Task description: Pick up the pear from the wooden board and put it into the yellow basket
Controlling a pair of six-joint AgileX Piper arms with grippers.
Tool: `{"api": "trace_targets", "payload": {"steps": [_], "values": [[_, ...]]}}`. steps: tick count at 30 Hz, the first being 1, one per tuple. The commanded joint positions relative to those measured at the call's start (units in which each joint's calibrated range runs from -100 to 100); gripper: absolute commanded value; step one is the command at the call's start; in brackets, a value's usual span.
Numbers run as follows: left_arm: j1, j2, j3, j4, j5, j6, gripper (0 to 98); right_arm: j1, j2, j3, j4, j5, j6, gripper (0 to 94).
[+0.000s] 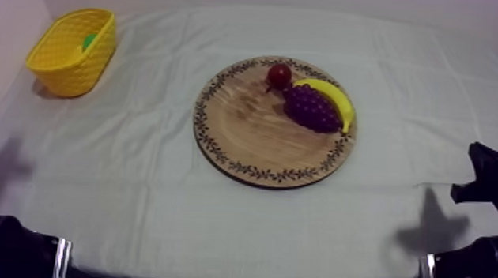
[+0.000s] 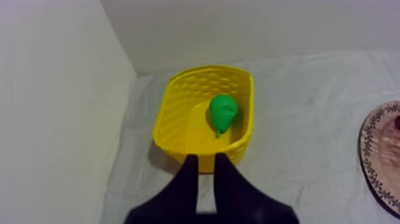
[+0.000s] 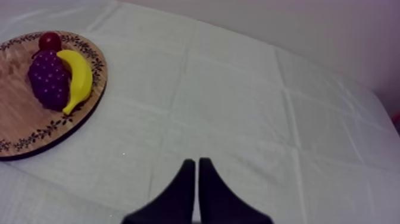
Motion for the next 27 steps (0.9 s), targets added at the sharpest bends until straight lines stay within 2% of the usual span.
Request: {"api": "trace_targets", "payload": {"steps": [1, 6, 13, 18, 20, 23, 24, 25, 27], "values": [[-0.01, -9.96, 14.6, -0.2, -3.18, 0.31, 2.0, -0.01, -0.01, -0.01, 0.0, 0.0, 0.02, 0.3], [-0.15, -18.6, 28.08, -0.29, -9.47, 2.35, 0.3, -0.01, -0.01, -0.01, 0.0, 0.0, 0.02, 0.3], [-0.46, -27.56, 41.12, -0.14, -13.72, 4.66, 0.0, -0.01, -0.01, -0.01, 0.0, 0.0, 0.04, 0.3], [-0.57, -32.21, 44.89, 0.22, -14.22, 4.99, 0.0, -0.01, -0.01, -0.01, 0.0, 0.0, 0.03, 0.3], [-0.42, -34.24, 45.24, 0.39, -13.96, 4.23, 0.0, -0.01, -0.01, -0.01, 0.0, 0.0, 0.03, 0.3], [0.7, -37.92, 45.89, 0.67, -15.19, -0.34, 0.0, -0.01, -0.01, -0.01, 0.0, 0.0, 0.03, 0.3], [0.91, -38.57, 46.26, 0.71, -16.17, -0.98, 0.0, 0.01, -0.01, -0.01, 0.0, 0.0, 0.03, 0.3], [1.08, -39.03, 46.56, 0.72, -16.97, -0.79, 0.0, 0.03, -0.01, -0.01, 0.0, 0.0, 0.02, 0.3], [1.29, -39.57, 46.91, 0.73, -17.93, 1.78, 0.0, 0.04, -0.01, -0.01, 0.0, 0.0, 0.0, 0.3]]}}
